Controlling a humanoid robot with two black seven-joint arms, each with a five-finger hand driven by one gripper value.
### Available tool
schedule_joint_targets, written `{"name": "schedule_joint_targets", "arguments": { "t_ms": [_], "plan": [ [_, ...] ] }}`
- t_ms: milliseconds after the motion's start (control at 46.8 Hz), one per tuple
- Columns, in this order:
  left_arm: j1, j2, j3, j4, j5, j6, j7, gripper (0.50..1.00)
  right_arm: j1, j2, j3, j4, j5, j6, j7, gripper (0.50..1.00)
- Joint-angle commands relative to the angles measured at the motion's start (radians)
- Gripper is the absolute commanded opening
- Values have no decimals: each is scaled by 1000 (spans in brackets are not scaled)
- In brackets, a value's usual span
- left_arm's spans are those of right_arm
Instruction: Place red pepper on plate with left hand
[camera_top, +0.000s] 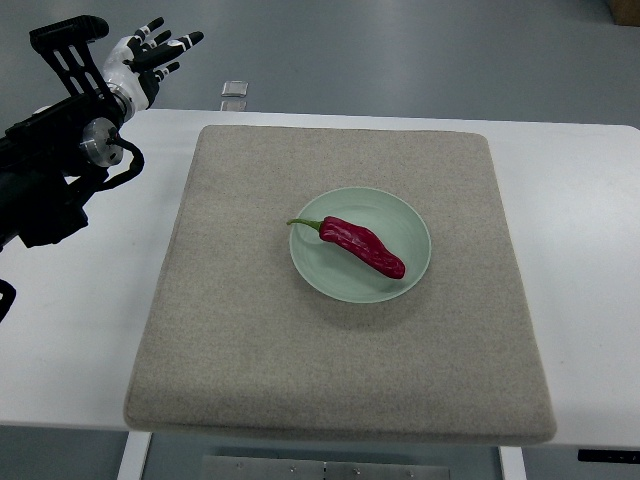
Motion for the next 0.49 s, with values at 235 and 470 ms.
{"name": "schedule_joint_targets", "arguments": {
  "t_ms": [235,470],
  "plan": [
    [46,-47,-116,77,-11,-239,-15,962,0,0,0,0,0,0,0,928],
    [58,-50,-135,72,-10,-236,-17,962,0,0,0,0,0,0,0,928]
  ]
}}
